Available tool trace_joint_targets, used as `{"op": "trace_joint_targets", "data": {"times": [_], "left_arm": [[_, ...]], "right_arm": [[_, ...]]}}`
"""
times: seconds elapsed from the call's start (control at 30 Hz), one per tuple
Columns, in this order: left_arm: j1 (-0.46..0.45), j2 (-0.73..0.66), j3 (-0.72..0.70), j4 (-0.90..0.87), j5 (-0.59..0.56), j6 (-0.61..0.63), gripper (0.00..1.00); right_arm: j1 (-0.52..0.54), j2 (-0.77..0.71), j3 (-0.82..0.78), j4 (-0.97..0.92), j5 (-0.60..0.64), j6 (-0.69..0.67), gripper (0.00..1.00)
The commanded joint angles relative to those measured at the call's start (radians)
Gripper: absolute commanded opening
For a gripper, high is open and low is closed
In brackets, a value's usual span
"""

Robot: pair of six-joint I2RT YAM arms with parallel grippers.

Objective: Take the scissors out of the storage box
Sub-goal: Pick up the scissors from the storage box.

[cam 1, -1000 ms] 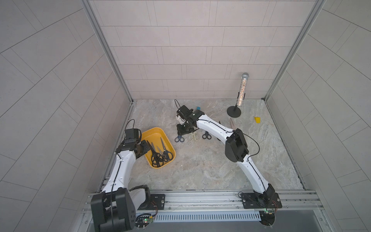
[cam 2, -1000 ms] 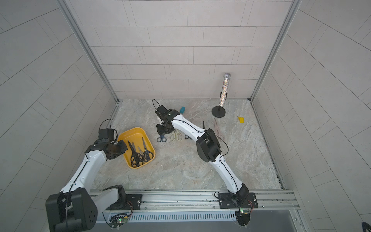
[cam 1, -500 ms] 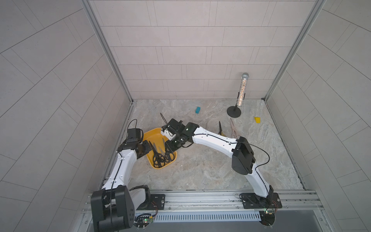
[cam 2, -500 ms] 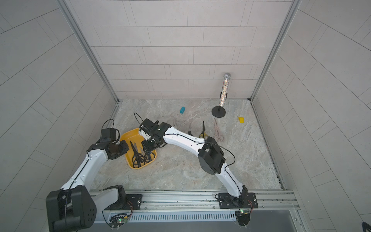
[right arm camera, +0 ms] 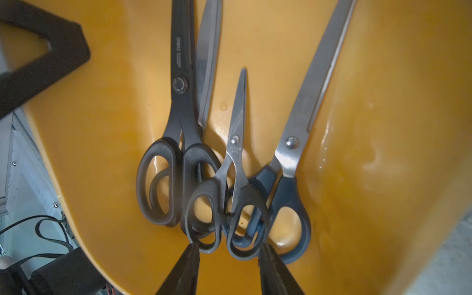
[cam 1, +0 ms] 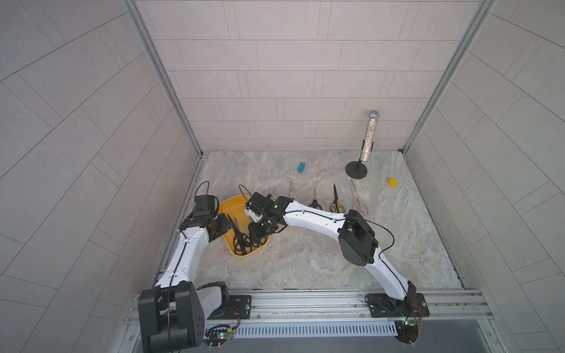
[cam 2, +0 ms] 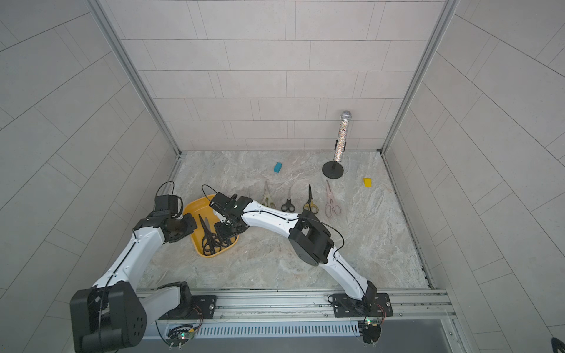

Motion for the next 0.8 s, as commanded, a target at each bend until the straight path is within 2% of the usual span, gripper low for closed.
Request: {"op": "trace_joint_targets", "data": {"times": [0.0,0.43,0.77], "left_arm": [[-0.010,-0.018,0.024,0.022,-0.008,-0.008,0.00],[-0.026,-0.019,0.027,0.020,-0.012,-0.011,0.00],[-0.030,-0.021,0.027,0.018,-0.020,-0.011,0.00]], "right_arm": [[0.016,0.035,0.038,0.000,0.045,0.034,0.43],[0.023,0.112,0.083,-0.009,0.089,0.069,0.37],[0.021,0.121,0.109,-0.021,0.092,0.068,0.18]]}}
